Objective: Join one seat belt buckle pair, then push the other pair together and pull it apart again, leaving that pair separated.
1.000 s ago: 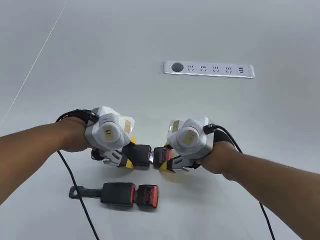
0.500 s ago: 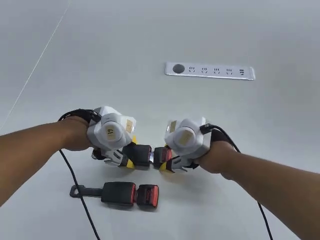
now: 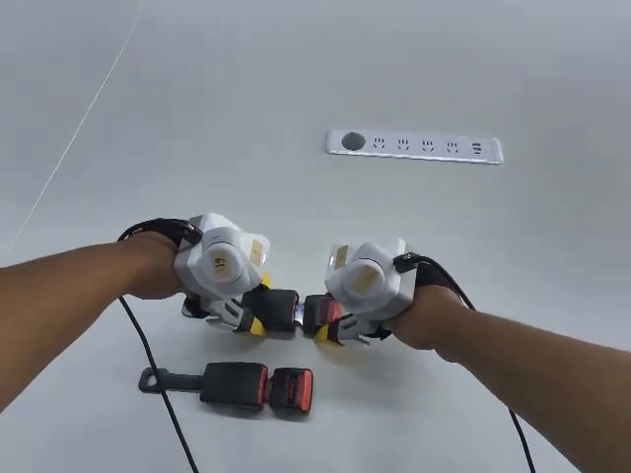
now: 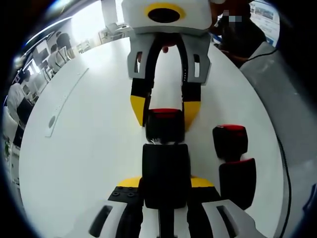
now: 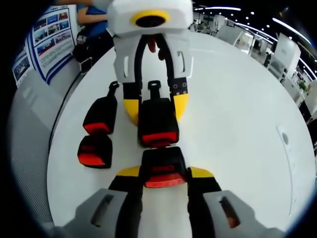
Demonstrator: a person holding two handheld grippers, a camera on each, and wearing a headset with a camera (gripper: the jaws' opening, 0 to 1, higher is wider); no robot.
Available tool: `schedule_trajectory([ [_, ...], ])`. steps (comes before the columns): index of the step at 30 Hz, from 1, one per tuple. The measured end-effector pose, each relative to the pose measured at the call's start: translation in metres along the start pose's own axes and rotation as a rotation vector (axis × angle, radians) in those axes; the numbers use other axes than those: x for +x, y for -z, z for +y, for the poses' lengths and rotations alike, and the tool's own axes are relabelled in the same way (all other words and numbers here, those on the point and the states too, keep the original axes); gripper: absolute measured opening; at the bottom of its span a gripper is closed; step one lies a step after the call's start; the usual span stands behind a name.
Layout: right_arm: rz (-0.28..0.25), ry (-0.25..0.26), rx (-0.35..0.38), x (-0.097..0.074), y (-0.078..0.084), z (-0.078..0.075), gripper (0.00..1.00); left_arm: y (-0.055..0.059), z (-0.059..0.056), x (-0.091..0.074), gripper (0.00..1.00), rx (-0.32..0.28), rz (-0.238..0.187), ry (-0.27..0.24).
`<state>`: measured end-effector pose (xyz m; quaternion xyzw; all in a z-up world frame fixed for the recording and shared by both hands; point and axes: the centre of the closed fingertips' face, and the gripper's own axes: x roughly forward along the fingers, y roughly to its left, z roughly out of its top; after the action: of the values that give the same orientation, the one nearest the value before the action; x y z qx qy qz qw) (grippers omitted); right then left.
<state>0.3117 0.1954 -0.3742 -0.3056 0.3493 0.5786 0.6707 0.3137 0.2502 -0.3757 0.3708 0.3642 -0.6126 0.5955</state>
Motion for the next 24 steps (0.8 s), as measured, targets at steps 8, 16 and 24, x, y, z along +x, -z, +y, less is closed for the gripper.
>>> schedule_trajectory([
  [8,-0.005,-0.005,0.000,0.000,0.001,0.000,0.34,0.000,-0.001,0.000,0.34,-0.001,-0.005,-0.002],
  [16,0.006,-0.008,-0.012,-0.005,0.009,0.000,0.34,0.000,-0.002,-0.001,0.34,0.001,-0.014,-0.002],
  [24,-0.005,-0.010,0.005,-0.011,0.014,0.001,0.34,0.001,-0.002,-0.001,0.34,-0.005,-0.013,-0.002],
])
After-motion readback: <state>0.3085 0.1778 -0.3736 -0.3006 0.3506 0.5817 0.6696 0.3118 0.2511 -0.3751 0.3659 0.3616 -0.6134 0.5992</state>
